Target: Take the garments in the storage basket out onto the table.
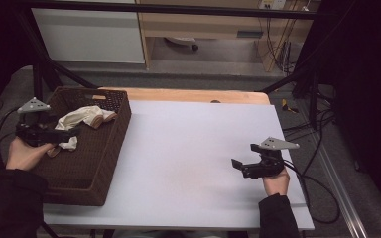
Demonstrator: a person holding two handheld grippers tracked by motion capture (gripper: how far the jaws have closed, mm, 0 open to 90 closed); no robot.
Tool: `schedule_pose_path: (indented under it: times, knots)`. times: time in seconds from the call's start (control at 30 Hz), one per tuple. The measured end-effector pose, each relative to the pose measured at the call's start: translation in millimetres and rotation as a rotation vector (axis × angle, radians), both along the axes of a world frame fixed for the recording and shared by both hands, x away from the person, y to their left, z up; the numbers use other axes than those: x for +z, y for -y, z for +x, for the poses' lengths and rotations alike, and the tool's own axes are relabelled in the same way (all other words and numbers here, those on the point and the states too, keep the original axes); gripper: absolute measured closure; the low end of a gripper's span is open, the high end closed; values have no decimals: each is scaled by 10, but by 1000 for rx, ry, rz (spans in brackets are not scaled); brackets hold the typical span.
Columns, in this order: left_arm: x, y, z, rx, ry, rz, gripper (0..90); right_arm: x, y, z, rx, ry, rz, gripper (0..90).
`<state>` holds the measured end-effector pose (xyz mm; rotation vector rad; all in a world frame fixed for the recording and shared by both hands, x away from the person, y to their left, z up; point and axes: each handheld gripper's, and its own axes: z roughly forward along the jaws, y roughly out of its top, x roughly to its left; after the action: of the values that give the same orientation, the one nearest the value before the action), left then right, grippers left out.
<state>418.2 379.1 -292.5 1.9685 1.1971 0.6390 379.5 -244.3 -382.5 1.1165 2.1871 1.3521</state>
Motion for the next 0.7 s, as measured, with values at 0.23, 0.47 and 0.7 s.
schedule_pose_path:
  times: [0.23,0.47,0.7]
  knots:
    - [-121,-170,174,57,-33,-6,39,-4,-2,1,-4,-2,-4,32]
    - [-341,-279,301,96,-83,23,43,-12,-10,4,-3,-5,-12,32]
    - [-518,-375,368,158,-122,64,63,-30,-19,13,-3,-11,-17,32]
